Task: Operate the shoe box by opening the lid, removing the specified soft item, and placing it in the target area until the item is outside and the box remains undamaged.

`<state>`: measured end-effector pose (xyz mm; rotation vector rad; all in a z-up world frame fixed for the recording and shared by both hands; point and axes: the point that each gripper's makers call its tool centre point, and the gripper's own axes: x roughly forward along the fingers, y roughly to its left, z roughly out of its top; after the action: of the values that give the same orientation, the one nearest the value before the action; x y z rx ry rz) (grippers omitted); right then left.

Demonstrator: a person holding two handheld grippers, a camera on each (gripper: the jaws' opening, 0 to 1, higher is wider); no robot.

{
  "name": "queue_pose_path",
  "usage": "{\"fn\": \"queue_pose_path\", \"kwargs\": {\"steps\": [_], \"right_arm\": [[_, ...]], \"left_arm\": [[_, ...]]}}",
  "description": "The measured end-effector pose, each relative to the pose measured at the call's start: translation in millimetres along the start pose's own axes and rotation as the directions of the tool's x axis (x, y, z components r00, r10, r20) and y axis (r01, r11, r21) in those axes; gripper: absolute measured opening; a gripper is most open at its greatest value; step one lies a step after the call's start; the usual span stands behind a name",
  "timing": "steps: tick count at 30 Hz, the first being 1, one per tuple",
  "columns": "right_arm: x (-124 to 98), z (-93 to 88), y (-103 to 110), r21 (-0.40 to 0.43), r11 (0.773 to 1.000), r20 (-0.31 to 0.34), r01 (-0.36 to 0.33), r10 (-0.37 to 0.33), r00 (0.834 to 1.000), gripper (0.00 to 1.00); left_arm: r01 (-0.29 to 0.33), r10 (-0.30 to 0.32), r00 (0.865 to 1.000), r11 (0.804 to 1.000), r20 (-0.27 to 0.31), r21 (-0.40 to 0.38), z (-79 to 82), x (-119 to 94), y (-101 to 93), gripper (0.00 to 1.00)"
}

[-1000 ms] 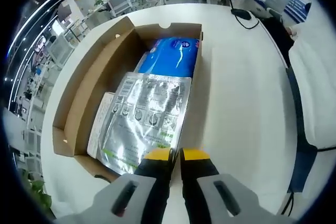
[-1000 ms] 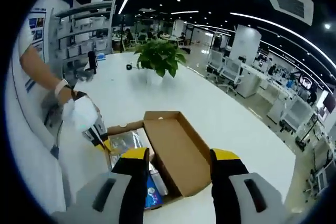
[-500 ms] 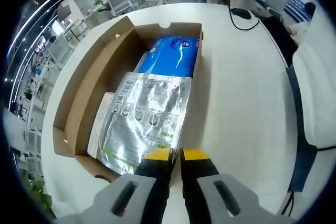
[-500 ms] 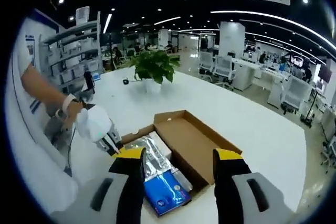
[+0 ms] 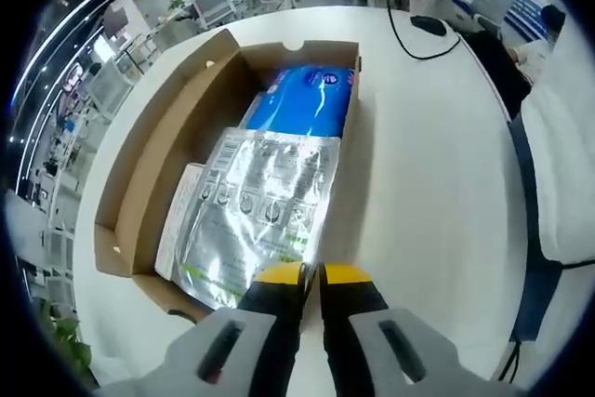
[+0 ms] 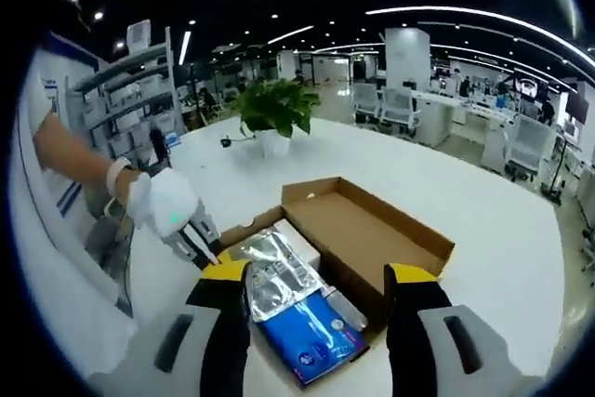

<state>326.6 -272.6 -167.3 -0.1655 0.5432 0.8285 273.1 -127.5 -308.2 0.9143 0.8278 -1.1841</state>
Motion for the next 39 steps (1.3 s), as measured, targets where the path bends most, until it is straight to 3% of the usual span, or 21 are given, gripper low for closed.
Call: {"fn": "queue_pose_path", "kwargs": {"steps": [4,6,8,13,19,21,39], "right_arm": [[14.0,-18.0,4.1,0.018,1.000,-0.020,-0.009,0.009,1.000,0.60],[21.4,-26.6,9.0,0.067,0.997,-0.019,-0.036,0.037,0.999,0.59],[28.7,-39.0,9.0,0.088,0.996,-0.058,-0.027,0.032,0.998,0.60],[41.2,-50.5,19.7,0.083,0.995,-0.075,-0.058,0.064,0.995,0.61],[63.3,-65.4,21.4,0.144,0.987,-0.090,-0.075,0.089,0.992,0.65],[68.7,-74.0,25.5,0.154,0.985,-0.127,-0.082,0.102,0.987,0.64],[110.3,-93.0,41.0,0.189,0.976,-0.190,-0.108,0.144,0.971,0.64]], "left_arm": [[0.002,-0.002,1.000,1.000,-0.008,0.009,0.2,0.3,0.4,0.05],[0.001,-0.001,1.000,1.000,-0.007,0.010,0.1,0.3,0.5,0.05],[0.000,0.001,1.000,1.000,-0.006,0.011,0.1,0.2,0.5,0.05],[-0.001,0.001,1.000,1.000,-0.006,0.010,0.1,0.0,0.1,0.05],[0.000,0.000,1.000,1.000,-0.004,0.010,0.1,0.5,0.5,0.05],[0.000,0.000,1.000,1.000,-0.004,0.008,0.3,0.4,0.5,0.05],[-0.001,0.001,1.000,1.000,-0.001,0.024,0.7,0.1,0.2,0.05]]}}
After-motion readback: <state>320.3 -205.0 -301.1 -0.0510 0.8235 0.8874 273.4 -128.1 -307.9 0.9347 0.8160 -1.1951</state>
